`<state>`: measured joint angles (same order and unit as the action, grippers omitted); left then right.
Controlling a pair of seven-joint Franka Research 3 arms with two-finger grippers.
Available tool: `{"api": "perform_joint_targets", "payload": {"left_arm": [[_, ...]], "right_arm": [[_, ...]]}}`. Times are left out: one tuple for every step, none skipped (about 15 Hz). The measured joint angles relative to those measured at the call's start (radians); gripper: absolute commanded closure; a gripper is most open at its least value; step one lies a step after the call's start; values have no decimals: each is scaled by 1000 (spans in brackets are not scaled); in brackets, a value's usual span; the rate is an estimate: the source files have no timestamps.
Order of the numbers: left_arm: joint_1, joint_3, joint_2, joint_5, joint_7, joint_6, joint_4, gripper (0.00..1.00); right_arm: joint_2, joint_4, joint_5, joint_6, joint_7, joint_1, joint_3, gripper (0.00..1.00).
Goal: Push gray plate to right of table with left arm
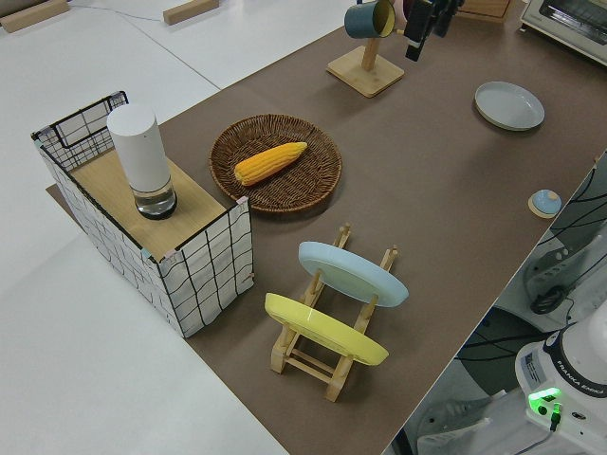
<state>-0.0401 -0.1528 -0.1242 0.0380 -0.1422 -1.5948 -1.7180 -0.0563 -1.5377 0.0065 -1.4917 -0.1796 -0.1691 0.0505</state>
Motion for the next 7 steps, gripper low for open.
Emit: {"api": "perform_joint_targets", "payload": {"left_arm": [[-8, 0, 0, -7, 14, 13, 13, 9], [-14, 1, 0, -20, 24, 24, 22, 9], [-18, 0, 0, -33, 29, 32, 31, 9], [-19, -1, 0, -42, 31, 40, 40, 9], [-19, -3, 0, -48, 31, 45, 47, 9], [-19, -4, 0, -50, 31, 47, 49, 9], [-19, -7, 0, -51, 31, 49, 49, 9]], "right_arm": [[0, 0, 0, 0, 0, 0, 0, 5], [0, 0, 0, 0, 0, 0, 0, 5], [0, 0, 0, 0, 0, 0, 0, 5], [0, 0, 0, 0, 0, 0, 0, 5], [0, 0, 0, 0, 0, 0, 0, 5], [0, 0, 0, 0, 0, 0, 0, 5], [0, 0, 0, 0, 0, 0, 0, 5]]}}
